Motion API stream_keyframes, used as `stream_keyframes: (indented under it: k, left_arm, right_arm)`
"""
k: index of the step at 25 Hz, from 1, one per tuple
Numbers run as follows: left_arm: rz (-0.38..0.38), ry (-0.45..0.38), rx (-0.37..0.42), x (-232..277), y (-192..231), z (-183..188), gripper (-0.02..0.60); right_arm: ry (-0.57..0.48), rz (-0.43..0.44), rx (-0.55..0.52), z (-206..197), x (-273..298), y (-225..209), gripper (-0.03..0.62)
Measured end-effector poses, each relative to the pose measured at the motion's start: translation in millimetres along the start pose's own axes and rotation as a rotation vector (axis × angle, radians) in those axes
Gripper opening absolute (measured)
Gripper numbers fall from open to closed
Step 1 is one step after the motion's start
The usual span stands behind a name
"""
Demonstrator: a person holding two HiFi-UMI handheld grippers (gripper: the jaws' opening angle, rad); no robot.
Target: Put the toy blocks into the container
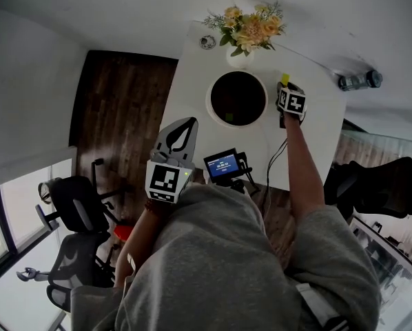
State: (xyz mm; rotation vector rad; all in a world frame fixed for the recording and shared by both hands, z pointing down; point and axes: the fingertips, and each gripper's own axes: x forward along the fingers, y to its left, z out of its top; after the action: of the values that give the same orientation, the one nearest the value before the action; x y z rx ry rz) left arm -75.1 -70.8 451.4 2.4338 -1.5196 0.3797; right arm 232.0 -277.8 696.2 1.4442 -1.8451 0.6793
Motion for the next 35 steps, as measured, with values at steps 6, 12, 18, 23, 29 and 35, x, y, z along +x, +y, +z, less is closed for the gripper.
stream_keyframes:
  k: [6, 12, 18, 23, 29, 35]
  left_arm:
    - [-0.015, -0.009, -0.009, 3.3, -3.5, -0.8, 0.006]
    - [-0.043, -0.028, -0.024, 9.5, -11.1, 3.6, 0.006]
    - [-0.058, -0.033, -0.025, 14.9, -18.2, 4.4, 0.006]
    - [-0.057, -0.035, -0.028, 16.4, -21.0, 3.9, 0.006]
    - [-0.052, -0.035, -0.032, 15.4, -21.7, 2.1, 0.006]
    - [-0.043, -0.033, -0.036, 13.5, -18.3, -0.1, 0.006]
  right_arm:
    - [-0.127, 0.041, -0.012, 28.2, -43.3, 1.3, 0.147]
    - [-0.257, 0.071, -0.029, 54.5, -106.8, 17.3, 0.147]
    - [-0.345, 0.128, -0.053, 70.2, -160.0, 54.6, 0.144]
    - [-0.392, 0.179, -0.089, 83.8, -191.2, 80.2, 0.137]
    - [-0.423, 0.219, -0.202, 97.4, -211.3, 106.3, 0.135]
    - [-0.436, 0.296, -0.296, 101.8, -226.3, 146.2, 0.135]
